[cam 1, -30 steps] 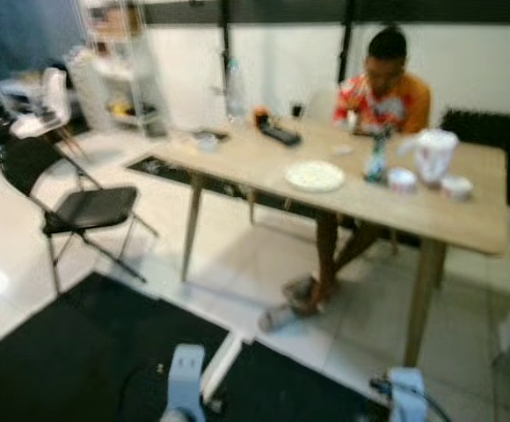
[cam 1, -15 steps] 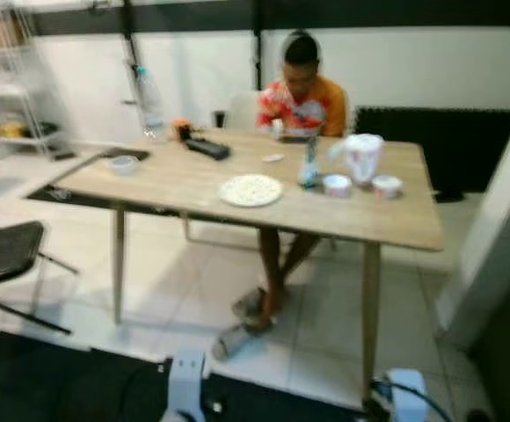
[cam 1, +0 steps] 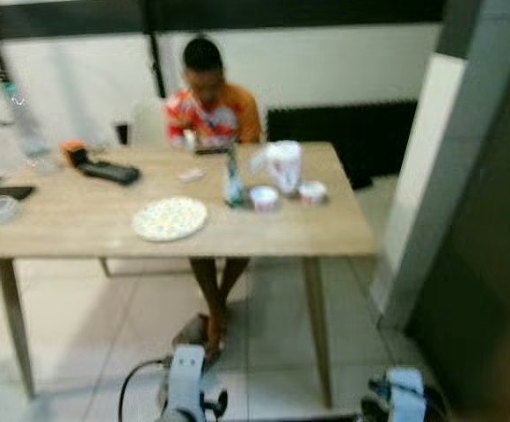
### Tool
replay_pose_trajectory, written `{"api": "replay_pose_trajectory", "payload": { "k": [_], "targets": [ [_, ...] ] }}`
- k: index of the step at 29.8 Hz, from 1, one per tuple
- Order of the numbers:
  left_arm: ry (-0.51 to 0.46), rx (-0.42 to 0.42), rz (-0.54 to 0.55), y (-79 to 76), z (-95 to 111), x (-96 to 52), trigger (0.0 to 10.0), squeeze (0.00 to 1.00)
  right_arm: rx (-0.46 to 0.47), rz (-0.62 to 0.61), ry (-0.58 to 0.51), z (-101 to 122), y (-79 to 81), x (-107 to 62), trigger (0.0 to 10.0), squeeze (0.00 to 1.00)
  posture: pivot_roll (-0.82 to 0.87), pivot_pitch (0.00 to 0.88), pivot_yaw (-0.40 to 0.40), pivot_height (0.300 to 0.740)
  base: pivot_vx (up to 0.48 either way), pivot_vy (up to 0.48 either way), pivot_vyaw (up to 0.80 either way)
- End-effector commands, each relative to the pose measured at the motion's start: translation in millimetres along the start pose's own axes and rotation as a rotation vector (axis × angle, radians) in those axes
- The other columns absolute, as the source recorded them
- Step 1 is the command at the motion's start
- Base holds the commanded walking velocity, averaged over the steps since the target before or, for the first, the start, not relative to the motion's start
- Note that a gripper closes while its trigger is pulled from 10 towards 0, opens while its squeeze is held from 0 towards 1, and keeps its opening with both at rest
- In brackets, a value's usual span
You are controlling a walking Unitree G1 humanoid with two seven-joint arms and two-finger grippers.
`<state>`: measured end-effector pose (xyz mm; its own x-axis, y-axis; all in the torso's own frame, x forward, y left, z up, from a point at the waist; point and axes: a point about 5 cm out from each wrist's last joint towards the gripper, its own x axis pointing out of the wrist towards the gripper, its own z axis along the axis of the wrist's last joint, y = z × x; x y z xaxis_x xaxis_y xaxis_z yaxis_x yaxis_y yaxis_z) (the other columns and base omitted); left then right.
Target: Restocking fridge
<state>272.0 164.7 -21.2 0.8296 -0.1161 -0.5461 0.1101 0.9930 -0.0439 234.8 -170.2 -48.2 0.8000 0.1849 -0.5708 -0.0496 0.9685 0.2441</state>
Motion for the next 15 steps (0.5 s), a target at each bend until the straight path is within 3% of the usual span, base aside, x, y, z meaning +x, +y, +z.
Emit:
{"api": "replay_pose_trajectory", "payload": {
  "k": [1, 15],
  "targets": [
    [0.015, -0.003, 0.006, 2.3, -3.7, -1.2, 10.0, 0.0, -0.011, -0.015, 0.004, 0.7, -2.9, -0.5, 10.0, 0.0, -0.05, 0.055, 0.101, 0.74, 0.262, 0.0, 0.0],
    [0.014, -0.004, 0.0, -0.7, -3.3, -0.4, 10.0, 0.0, -0.013, -0.019, -0.001, 1.6, -4.7, -1.0, 10.0, 0.0, -0.05, 0.055, 0.098, 0.74, 0.26, 0.0, 0.0]
  ]
}}
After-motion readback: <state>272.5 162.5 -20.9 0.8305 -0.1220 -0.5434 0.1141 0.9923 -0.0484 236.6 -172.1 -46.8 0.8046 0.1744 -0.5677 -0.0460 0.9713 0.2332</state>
